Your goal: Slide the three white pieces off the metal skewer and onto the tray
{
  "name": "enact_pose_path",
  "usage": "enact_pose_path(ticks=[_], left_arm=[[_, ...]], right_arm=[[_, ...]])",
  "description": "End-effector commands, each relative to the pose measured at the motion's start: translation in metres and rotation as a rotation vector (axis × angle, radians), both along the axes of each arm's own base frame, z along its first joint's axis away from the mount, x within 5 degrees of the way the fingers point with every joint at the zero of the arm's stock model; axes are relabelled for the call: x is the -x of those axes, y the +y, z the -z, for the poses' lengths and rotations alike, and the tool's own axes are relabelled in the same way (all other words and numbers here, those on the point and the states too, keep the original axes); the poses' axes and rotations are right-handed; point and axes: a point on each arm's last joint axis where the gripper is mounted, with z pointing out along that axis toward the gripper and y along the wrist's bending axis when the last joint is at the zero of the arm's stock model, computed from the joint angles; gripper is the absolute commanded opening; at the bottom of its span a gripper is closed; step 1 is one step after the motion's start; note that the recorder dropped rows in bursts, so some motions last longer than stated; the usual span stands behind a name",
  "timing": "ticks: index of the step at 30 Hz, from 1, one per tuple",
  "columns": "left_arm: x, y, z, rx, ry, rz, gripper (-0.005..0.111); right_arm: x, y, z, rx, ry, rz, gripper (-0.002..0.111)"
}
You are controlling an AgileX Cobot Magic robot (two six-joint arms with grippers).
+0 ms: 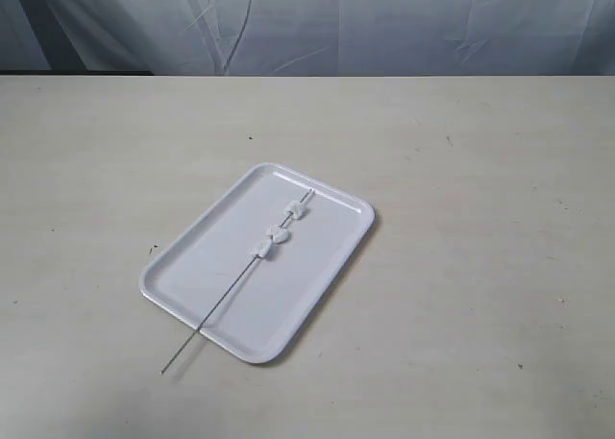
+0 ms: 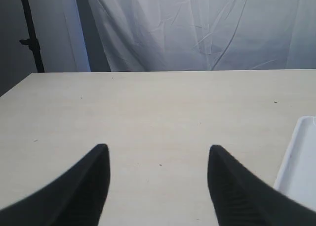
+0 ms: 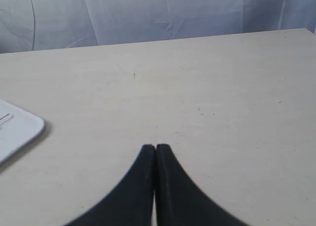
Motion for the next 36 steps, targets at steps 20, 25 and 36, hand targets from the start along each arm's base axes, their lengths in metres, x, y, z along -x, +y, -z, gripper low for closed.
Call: enact_pose_path(ticks=[20,25,36], left_arm=[[0.000,0.000,-0.001,-0.004,-0.014,0.005,0.056],[-0.001,0.000,-0.012,-0.055,-0.133,0.008,0.056],[0.009,-0.004,-0.055,-0.079,-0.631,0.034,0.056]], right_arm=[[0.000,0.000,-0.001,0.001,-0.018,-0.002,-0.001],[-0.002,0.000,-0.007,-0.003,-0.090,0.000,-0.001],[0.003,-0.002,-0.060,-0.040,-0.673,0.015,-0.001]])
